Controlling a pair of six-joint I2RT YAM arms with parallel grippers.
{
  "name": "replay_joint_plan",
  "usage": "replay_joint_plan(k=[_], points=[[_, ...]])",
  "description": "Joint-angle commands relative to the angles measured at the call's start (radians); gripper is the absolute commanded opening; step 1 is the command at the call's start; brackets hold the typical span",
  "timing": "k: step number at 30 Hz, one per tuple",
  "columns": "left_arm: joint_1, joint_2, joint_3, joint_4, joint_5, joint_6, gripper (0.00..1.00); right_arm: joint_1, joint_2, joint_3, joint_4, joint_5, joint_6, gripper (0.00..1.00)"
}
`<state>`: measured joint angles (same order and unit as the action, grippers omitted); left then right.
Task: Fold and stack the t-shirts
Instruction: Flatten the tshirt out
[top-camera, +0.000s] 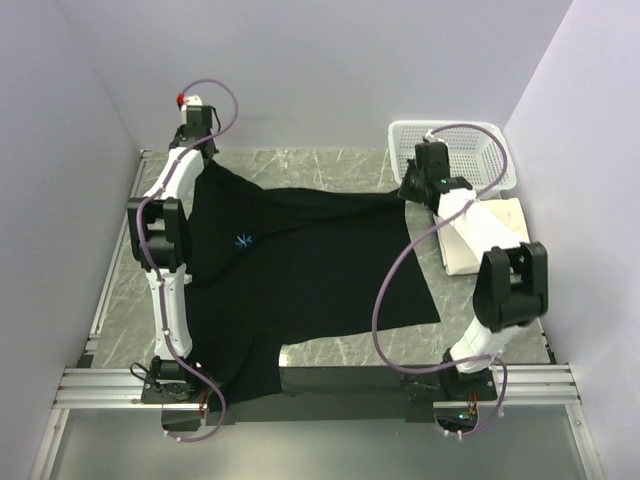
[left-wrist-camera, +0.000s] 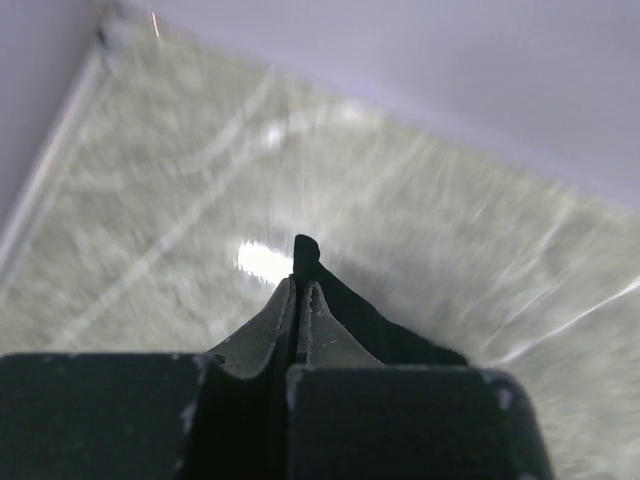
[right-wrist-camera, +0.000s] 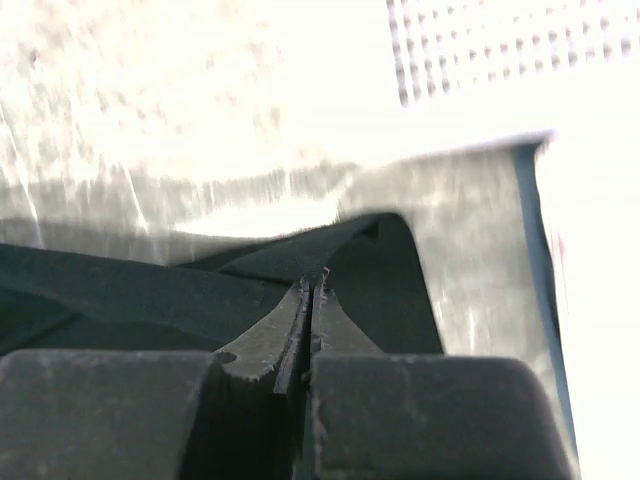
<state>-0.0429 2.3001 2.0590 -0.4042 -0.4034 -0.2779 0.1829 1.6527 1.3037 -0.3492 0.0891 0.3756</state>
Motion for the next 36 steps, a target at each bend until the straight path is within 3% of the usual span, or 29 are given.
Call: replay_joint_plan(k=[1,10,18,30,36], points=[[0.017,-0.11,0.047,0.143,0.035,0.065,0.01,-0.013,0.076,0.104,0.075,0.038,-0.052,0.0],[0.031,-0.116,-0.013,0.223,0.037,0.112,0.01,-0.016,0.242,0.232,0.156,0.0,-0.164,0.0],[0.041,-0.119,0.033,0.24,0.071,0.129,0.01,-0.017,0.328,0.315,0.176,-0.023,-0.191,0.0],[0.041,-0.332,-0.207,0.245,0.063,0.098,0.01,-0.026,0.352,0.391,0.127,-0.065,-0.196,0.0],[0.041,-0.399,-0.229,0.19,0.071,0.086,0.01,-0.034,0.335,0.368,0.122,-0.075,-0.196,0.0]])
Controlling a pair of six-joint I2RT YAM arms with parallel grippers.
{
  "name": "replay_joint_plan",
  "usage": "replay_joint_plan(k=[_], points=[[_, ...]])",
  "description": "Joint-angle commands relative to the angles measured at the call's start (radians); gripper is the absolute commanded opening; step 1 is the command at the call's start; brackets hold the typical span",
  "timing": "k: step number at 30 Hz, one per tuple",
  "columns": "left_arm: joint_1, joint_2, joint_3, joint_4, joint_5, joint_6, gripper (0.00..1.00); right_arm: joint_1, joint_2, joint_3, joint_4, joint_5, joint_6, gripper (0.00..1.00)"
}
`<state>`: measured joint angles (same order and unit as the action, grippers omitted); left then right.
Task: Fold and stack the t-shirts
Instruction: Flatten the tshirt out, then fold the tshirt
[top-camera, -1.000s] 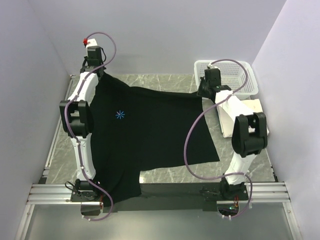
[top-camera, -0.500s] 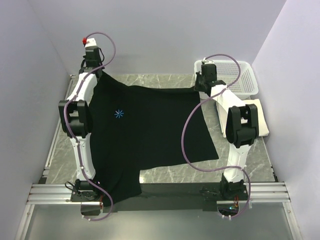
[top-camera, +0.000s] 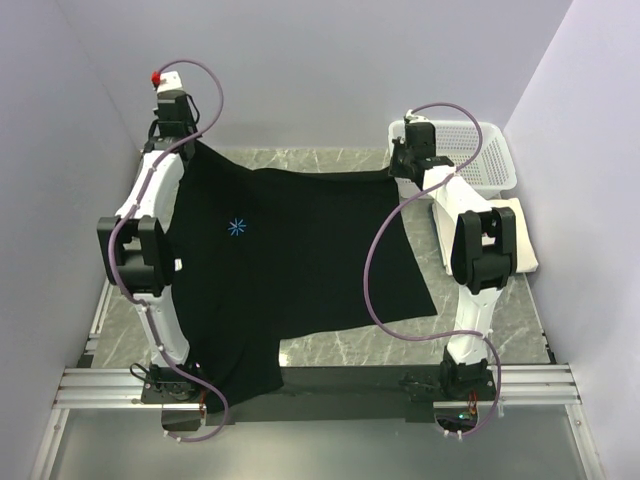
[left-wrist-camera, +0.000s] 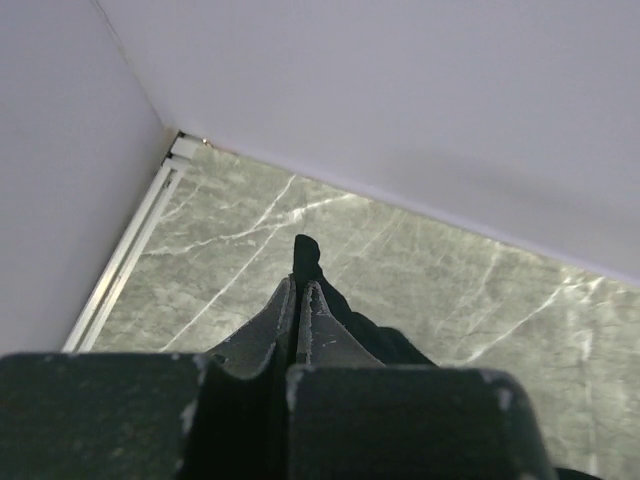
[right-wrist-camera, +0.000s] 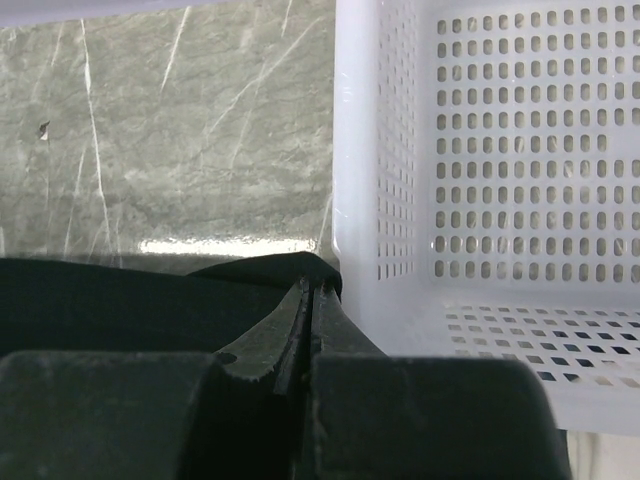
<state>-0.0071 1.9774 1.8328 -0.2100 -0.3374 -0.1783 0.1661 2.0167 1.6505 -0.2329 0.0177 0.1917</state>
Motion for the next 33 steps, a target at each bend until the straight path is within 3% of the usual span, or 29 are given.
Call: replay_joint_plan(k=[1,7,12,19,26,33], points=[[0.006,-0.098,-0.009,-0.028,0.008,-0.026,0.01,-0.017,-0.035,0.02,0.003,-0.004,-0.015,0.0],[0.006,-0.213,-0.092,-0.135,-0.005,-0.095,0.01,-0.031,-0.058,0.0,-0.019,-0.002,-0.038,0.0],[0.006,-0.316,-0.249,-0.078,0.05,-0.113,0.01,-0.036,-0.062,-0.008,-0.031,0.002,-0.041,0.0],[-0.013,-0.341,-0.28,-0.072,0.069,-0.135,0.01,-0.039,-0.088,-0.009,0.041,0.028,-0.023,0.0],[-0.022,-0.367,-0.287,-0.084,0.066,-0.158,0.01,-0.04,-0.019,0.114,0.014,0.01,-0.031,0.0],[-0.024,-0.411,-0.311,-0.141,0.02,-0.196,0.01,-0.04,-0.036,0.069,-0.012,0.011,-0.023,0.0]])
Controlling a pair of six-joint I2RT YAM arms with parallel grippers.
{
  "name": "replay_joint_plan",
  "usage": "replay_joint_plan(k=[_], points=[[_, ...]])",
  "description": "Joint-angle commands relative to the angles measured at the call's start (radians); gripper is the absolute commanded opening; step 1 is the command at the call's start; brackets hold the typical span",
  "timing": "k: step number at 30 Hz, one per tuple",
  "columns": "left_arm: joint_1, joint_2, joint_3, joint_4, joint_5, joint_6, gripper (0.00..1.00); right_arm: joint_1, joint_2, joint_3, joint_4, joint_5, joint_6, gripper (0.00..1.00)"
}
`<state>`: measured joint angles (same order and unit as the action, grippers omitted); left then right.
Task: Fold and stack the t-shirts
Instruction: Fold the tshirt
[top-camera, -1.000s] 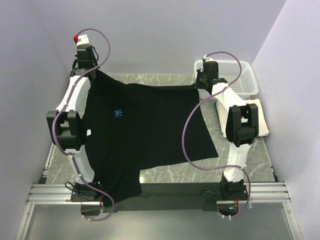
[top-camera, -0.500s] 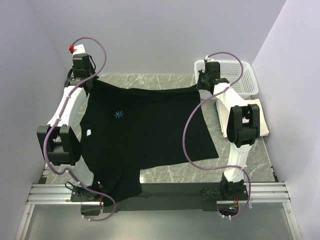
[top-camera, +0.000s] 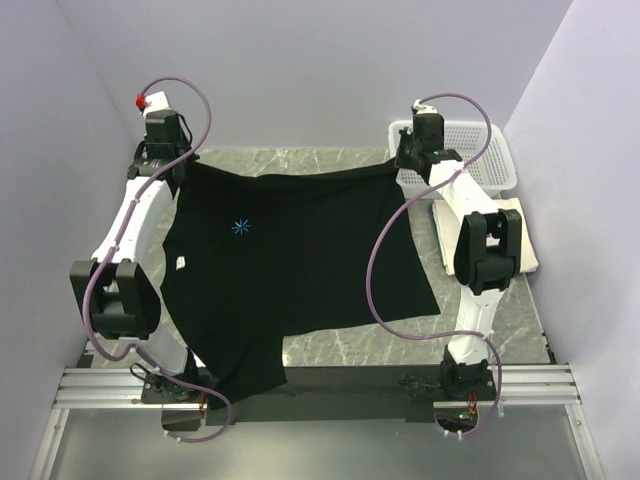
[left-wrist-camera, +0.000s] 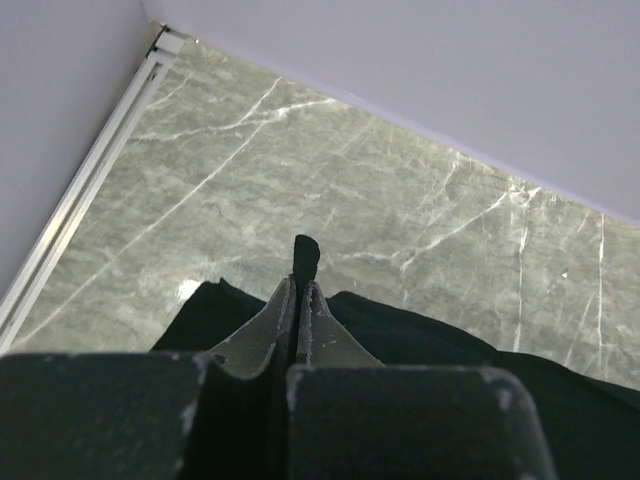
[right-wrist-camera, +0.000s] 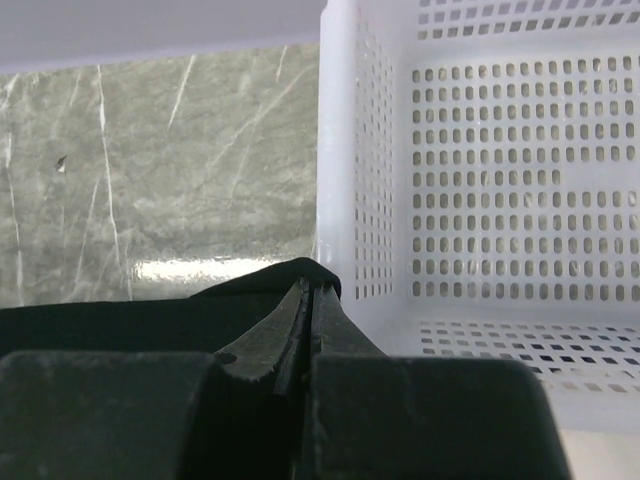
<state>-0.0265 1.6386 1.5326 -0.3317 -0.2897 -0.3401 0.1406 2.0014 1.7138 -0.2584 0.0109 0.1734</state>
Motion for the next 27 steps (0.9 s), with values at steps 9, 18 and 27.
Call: replay_joint_plan(k=[9,18,27], points=[[-0.012,-0.193,-0.129,-0.13,0.0,-0.135,0.01,-0.016,-0.073,-0.048,-0.038,0.012,0.006,0.0],[-0.02,-0.42,-0.313,-0.201,0.056,-0.246,0.01,-0.015,-0.102,-0.066,-0.125,0.011,0.058,0.0],[-0.035,-0.589,-0.555,-0.247,0.176,-0.402,0.01,-0.013,-0.153,-0.207,-0.128,-0.017,0.156,0.0]])
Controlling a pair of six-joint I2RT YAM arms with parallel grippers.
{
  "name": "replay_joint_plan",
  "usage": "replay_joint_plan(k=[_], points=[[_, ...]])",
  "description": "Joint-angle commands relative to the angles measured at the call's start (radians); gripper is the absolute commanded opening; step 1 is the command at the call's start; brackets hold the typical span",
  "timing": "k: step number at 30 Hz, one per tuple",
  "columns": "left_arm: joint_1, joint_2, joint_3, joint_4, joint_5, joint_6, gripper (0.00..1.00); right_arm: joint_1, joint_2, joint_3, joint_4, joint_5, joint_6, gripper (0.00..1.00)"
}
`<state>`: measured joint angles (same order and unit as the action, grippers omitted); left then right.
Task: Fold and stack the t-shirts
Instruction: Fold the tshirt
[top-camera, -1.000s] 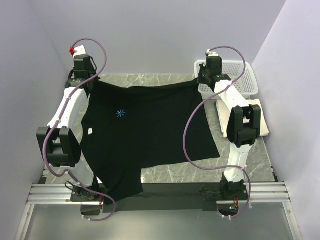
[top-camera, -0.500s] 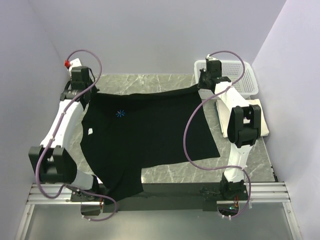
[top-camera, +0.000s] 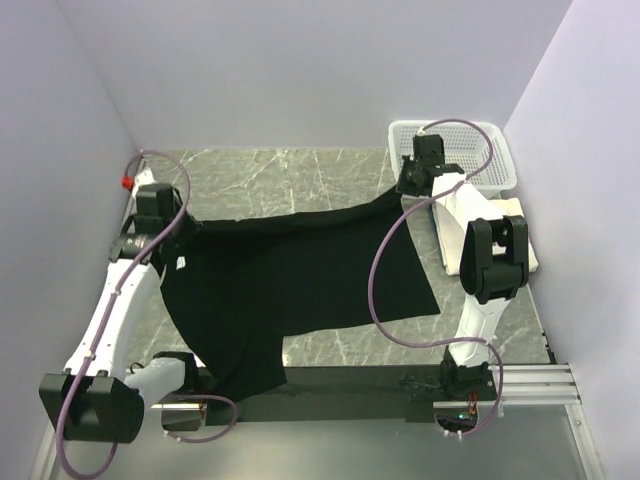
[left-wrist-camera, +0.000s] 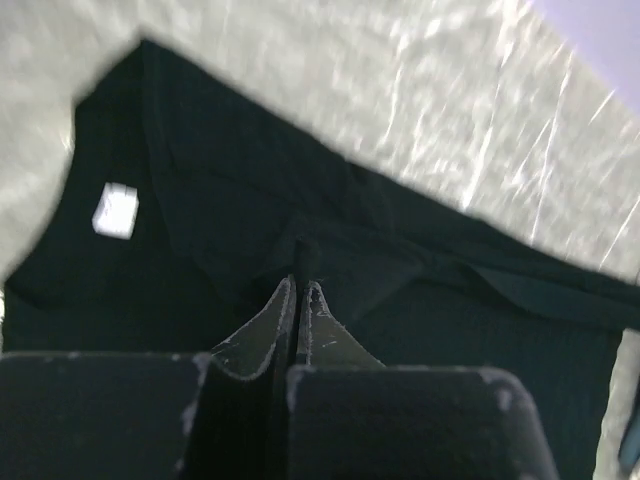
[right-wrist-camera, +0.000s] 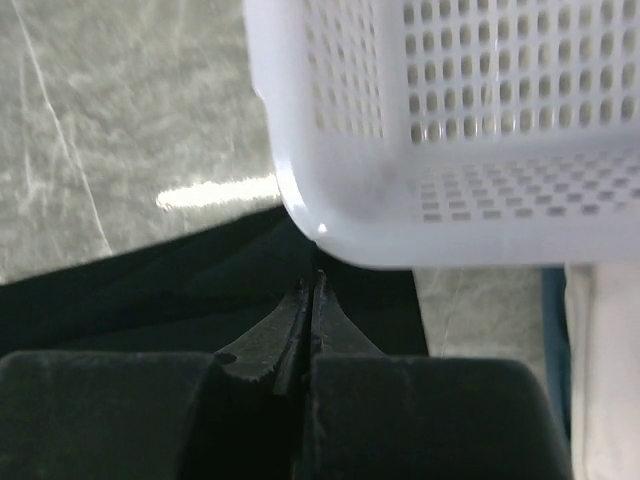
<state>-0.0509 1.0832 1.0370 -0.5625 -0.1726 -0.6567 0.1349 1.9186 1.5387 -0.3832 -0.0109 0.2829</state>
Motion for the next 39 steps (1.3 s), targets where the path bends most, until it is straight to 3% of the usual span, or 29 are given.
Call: replay_joint_plan(k=[1,12,16,18,19,20,23,26,30,36,39], points=[[-0.01,-0.043,-0.099,-0.017,0.065,-0.095,0.01,-0.008,-0.072,-0.055,-0.002,0.009,0.051,0.0],[-0.014,-0.118,-0.308,-0.031,0.134,-0.184,0.01,-0.009,-0.081,-0.18,0.012,0.054,0.14,0.0],[-0.014,-0.117,-0.325,-0.051,0.125,-0.193,0.05,-0.008,-0.072,-0.201,-0.006,0.088,0.177,0.06],[-0.014,-0.131,-0.328,-0.059,0.116,-0.199,0.22,-0.009,-0.073,-0.207,-0.011,0.097,0.191,0.11],[-0.015,-0.137,-0.325,-0.065,0.102,-0.202,0.32,-0.008,-0.075,-0.209,-0.017,0.107,0.197,0.24],[-0.014,-0.152,-0.319,-0.077,0.087,-0.207,0.6,-0.009,-0.081,-0.209,-0.023,0.114,0.211,0.31],[-0.009,-0.164,-0.279,-0.092,0.007,-0.21,0.82,-0.008,-0.111,-0.218,-0.033,0.124,0.226,0.46],[0.026,-0.14,-0.246,-0.073,-0.042,-0.192,0.88,-0.008,-0.139,-0.238,0.003,0.088,0.222,0.55],[0.095,-0.054,-0.236,0.03,-0.01,-0.144,0.93,-0.008,-0.141,-0.239,0.003,0.075,0.225,0.55],[0.16,0.176,-0.197,0.195,0.004,-0.097,0.8,-0.008,-0.17,-0.262,0.026,0.065,0.217,0.55],[0.175,0.288,-0.157,0.234,0.004,-0.064,0.73,-0.004,-0.181,-0.284,0.066,-0.01,0.205,0.53]])
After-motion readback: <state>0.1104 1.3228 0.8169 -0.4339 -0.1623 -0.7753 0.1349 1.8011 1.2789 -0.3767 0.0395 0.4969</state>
